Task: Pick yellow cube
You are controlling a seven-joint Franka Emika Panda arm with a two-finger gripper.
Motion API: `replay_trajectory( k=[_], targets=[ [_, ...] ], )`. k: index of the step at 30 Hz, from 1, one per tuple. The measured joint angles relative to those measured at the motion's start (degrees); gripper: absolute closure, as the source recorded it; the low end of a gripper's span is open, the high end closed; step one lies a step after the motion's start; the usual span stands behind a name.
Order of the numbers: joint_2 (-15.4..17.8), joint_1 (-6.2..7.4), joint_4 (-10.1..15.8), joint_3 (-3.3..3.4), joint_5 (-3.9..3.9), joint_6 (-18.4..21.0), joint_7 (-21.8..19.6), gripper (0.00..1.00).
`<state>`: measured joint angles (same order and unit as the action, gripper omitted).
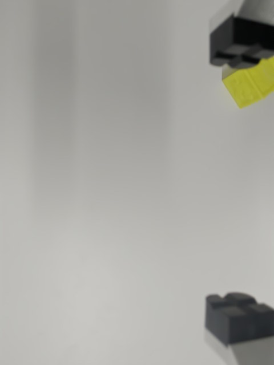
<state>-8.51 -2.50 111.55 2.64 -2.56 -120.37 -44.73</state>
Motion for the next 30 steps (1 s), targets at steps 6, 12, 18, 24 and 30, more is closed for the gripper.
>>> replay_trajectory(
  k=[6,12,18,24,30],
  targets=[
    [0.1,-0.08,0.2,0.00,0.00,-0.1,0.4,0.00],
    [0.9,-0.73,2.6,0.03,0.00,-1.7,2.6,0.00],
    [1.7,-1.48,5.3,0.02,0.00,-3.6,4.8,0.00],
    [2.5,-2.25,7.9,0.03,0.03,-5.5,7.0,0.00],
    [3.1,-2.99,10.2,0.03,0.06,-7.2,9.2,0.00]
  ],
)
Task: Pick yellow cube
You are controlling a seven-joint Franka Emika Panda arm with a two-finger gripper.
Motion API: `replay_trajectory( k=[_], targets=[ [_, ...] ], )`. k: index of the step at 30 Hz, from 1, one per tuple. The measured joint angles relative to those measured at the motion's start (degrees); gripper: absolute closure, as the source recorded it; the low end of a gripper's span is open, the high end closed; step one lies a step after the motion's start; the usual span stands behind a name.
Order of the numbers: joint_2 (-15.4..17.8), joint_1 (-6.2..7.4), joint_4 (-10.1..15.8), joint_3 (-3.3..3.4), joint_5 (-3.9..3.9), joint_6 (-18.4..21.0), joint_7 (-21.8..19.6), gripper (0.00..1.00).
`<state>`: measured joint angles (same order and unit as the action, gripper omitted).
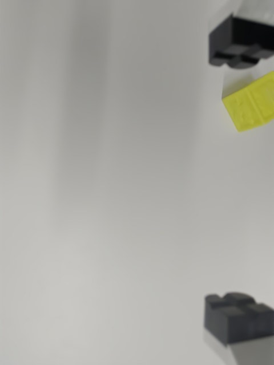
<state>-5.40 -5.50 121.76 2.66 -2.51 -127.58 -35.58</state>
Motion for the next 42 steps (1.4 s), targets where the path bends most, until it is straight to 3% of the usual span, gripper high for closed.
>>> replay_trajectory(
  k=[42],
  targets=[
    [2.3,-6.43,15.0,0.01,0.52,-12.9,17.3,0.00]
  ],
)
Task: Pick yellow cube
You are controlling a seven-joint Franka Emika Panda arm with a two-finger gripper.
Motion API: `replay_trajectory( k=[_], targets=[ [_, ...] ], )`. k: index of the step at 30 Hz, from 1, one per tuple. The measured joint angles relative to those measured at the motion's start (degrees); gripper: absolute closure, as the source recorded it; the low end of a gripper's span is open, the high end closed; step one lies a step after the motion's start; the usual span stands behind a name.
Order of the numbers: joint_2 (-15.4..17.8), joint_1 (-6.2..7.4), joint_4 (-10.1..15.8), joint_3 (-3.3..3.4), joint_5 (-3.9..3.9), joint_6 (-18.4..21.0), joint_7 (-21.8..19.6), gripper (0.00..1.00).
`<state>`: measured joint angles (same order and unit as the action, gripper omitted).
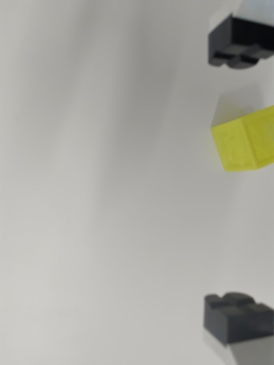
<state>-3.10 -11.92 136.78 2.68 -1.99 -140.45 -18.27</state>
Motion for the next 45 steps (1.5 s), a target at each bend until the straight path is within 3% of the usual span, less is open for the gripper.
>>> replay_trajectory(
  k=[45],
  targets=[
    [-3.0,-8.47,11.2,0.00,1.38,-14.0,21.1,0.00]
  ],
)
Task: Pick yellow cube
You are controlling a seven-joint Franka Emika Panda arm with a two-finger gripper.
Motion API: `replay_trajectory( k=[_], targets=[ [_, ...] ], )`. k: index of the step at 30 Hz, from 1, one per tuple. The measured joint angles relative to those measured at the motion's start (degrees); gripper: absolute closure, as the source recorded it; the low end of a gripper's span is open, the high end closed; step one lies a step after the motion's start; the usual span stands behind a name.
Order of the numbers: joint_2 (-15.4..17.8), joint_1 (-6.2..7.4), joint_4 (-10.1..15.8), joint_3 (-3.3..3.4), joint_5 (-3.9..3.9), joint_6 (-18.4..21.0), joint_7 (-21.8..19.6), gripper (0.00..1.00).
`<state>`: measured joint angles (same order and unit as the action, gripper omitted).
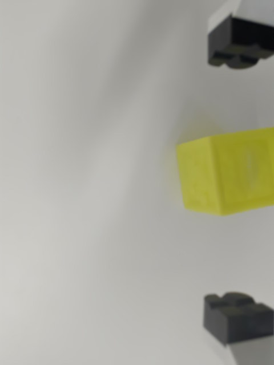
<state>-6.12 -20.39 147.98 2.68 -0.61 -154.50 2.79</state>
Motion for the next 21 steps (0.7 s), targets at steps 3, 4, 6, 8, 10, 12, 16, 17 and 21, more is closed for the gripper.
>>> replay_trajectory(
  k=[3,4,6,8,10,12,16,17,21],
  targets=[
    [-0.4,-0.62,0.6,0.00,0.14,-1.0,1.5,0.00],
    [-0.6,-0.83,0.7,0.00,0.20,-1.3,2.0,0.00],
    [-0.9,-1.24,1.1,0.00,0.30,-1.9,3.1,0.00],
    [-1.2,-1.66,1.4,0.00,0.42,-2.5,4.1,0.00],
    [-1.5,-2.09,1.7,-0.01,0.54,-3.2,5.1,0.00],
    [-1.9,-2.51,2.1,-0.01,0.66,-3.8,6.2,0.00],
    [-2.6,-3.37,2.7,-0.02,0.93,-5.1,8.3,0.00],
    [-2.8,-3.59,2.8,-0.02,1.00,-5.4,8.8,0.00],
    [-3.6,-4.46,3.3,-0.03,1.30,-6.7,11.0,0.00]
  ],
)
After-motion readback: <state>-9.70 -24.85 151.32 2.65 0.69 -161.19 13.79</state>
